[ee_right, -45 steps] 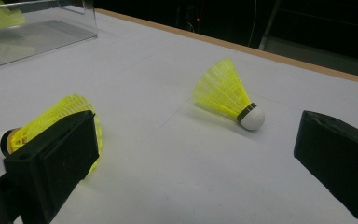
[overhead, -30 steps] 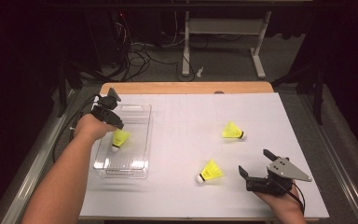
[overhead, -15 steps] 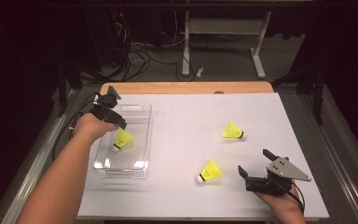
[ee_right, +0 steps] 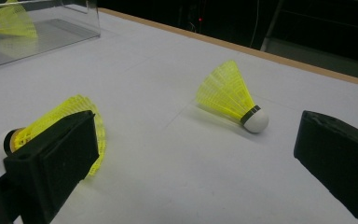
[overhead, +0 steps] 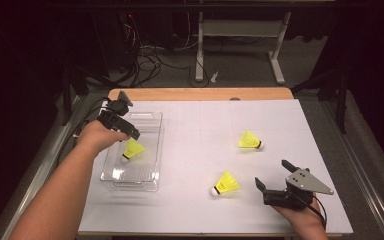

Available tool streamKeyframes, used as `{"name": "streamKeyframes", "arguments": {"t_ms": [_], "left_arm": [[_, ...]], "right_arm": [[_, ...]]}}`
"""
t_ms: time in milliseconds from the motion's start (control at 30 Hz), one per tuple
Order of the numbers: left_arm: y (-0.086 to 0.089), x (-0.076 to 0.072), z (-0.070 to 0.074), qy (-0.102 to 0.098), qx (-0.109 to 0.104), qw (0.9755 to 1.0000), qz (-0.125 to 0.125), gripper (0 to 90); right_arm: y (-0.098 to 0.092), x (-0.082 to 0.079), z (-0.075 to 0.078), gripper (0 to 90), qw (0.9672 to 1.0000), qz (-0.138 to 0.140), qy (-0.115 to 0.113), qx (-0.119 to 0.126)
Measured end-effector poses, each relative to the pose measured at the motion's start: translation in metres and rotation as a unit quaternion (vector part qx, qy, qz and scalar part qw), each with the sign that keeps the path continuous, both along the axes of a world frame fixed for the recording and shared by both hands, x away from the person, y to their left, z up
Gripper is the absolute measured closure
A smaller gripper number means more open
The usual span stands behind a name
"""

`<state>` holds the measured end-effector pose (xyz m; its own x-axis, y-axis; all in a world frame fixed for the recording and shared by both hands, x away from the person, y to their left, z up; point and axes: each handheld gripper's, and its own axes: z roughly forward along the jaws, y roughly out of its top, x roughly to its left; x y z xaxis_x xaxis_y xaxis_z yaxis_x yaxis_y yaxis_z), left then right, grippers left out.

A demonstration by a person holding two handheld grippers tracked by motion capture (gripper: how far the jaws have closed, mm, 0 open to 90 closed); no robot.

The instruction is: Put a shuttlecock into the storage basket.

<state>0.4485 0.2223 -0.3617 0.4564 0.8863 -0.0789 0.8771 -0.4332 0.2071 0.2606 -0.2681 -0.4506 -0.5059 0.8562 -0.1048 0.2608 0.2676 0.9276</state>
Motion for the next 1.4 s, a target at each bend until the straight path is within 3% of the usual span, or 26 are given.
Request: {"name": "streamKeyframes", "arguments": {"t_ms": [233, 833, 1000, 1067, 1400], "left_arm": [[-0.006, -0.009, 0.003, 0.012, 0.009, 0.9999, -0.006, 0.7], [-0.007, -0.026, 0.011, 0.029, 0.006, 0.9996, -0.006, 0.5], [-0.008, -0.032, 0.012, 0.03, -0.006, 0.9995, -0.008, 0.5], [-0.009, -0.034, 0.01, 0.036, -0.007, 0.9993, -0.013, 0.5], [-0.023, -0.047, 0.015, 0.026, -0.002, 0.999, -0.037, 0.5]], "right_arm": [[0.0, 0.0, 0.0, 0.5, 1.0, 0.0, 0.0, 0.0], [0.001, -0.001, 0.0, 0.4, 1.0, 0.001, -0.001, -0.002], [0.001, 0.0, 0.001, 0.5, 1.0, 0.001, -0.001, 0.002], [0.001, 0.0, 0.001, 0.4, 1.0, 0.001, 0.001, 0.002], [0.004, 0.006, -0.001, 0.4, 1.0, 0.003, 0.006, -0.001]]}}
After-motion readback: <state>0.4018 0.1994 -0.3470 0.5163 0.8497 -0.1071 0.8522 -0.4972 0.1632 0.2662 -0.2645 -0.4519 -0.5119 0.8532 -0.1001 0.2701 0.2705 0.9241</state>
